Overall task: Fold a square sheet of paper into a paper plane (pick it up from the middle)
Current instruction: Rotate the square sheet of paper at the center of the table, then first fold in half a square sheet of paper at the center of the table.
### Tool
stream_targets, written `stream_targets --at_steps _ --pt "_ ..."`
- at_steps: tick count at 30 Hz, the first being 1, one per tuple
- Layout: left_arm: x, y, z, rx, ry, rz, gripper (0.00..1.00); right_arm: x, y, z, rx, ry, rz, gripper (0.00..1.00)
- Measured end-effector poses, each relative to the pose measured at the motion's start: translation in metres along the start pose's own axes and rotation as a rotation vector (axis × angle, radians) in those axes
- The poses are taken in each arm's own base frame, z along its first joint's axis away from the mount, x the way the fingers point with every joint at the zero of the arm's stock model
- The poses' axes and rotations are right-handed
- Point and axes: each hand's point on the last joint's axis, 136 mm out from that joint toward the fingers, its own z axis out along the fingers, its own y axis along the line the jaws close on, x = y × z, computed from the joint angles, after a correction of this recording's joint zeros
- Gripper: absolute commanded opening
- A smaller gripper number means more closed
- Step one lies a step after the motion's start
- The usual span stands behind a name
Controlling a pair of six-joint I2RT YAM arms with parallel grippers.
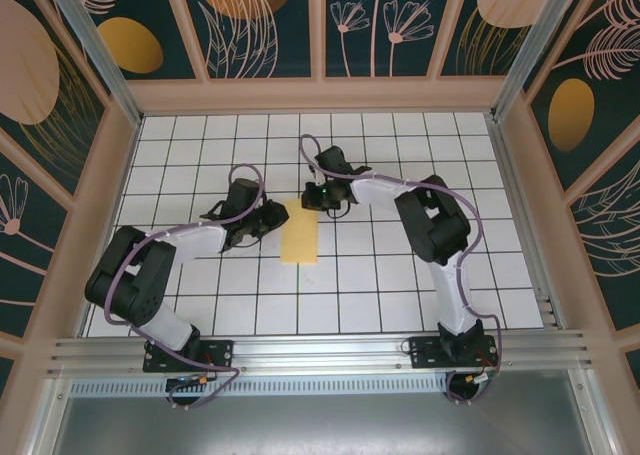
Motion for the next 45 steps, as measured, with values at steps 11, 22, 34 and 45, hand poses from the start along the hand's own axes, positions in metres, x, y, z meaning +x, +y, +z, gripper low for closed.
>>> stream_targets --at_steps 11,22,34,45 --pt "0.034 -0.031 0.009 0.063 0.058 0.048 0.2 -0.004 -0.052 -0.028 0.129 -0.069 0.137 0.02" --pt "0.083 -0.079 0.035 0.148 0.144 0.05 0.03 0.022 -0.046 -0.086 -0.056 -0.114 0.166 0.0" --pt "0.081 -0.057 0.053 0.067 0.101 -0.004 0.0 0.054 -0.041 -0.069 -0.138 -0.021 0.169 0.0" --pt "0.079 -0.057 0.06 0.044 0.1 -0.006 0.0 0.057 -0.034 -0.053 -0.155 0.021 0.149 0.0"
